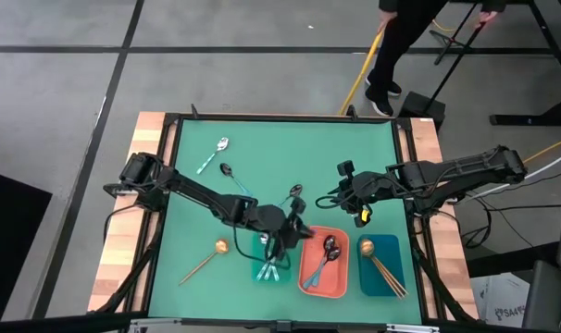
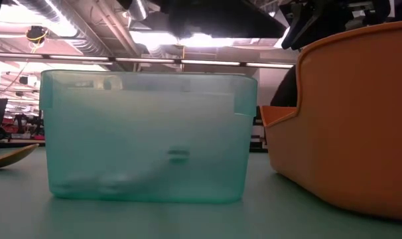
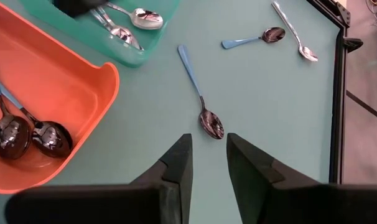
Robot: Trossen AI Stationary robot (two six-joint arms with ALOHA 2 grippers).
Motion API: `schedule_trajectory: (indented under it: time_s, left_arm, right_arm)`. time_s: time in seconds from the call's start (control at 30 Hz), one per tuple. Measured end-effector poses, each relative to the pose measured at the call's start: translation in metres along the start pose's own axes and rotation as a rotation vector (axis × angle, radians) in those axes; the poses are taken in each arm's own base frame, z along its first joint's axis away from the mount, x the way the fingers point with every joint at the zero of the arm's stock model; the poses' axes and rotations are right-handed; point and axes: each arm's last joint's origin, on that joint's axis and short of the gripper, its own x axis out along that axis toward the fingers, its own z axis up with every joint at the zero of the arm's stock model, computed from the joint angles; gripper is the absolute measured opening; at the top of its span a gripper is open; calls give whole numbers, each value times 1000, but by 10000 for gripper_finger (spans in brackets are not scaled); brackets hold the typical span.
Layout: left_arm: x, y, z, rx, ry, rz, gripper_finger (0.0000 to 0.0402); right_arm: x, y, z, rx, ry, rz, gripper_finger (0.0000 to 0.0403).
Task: Sort silverware by color (type)
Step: Put the blue spoon into the orange bin
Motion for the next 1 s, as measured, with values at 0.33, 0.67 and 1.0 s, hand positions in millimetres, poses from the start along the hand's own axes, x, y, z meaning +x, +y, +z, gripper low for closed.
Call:
schedule_trajectory:
  time_s: [0.33,0.67,1.0]
  left_arm:
    - [1,32,-17,-423,107,356,41]
    - [1,46,-32,-452,168,398,41]
    - [-28,72,-33,-560,239,460,41]
  right_arm:
    - [0,0,0,0,0,0,88]
    - [0,0,0,0,0,0,88]
    - [0,0,0,0,1,0,88]
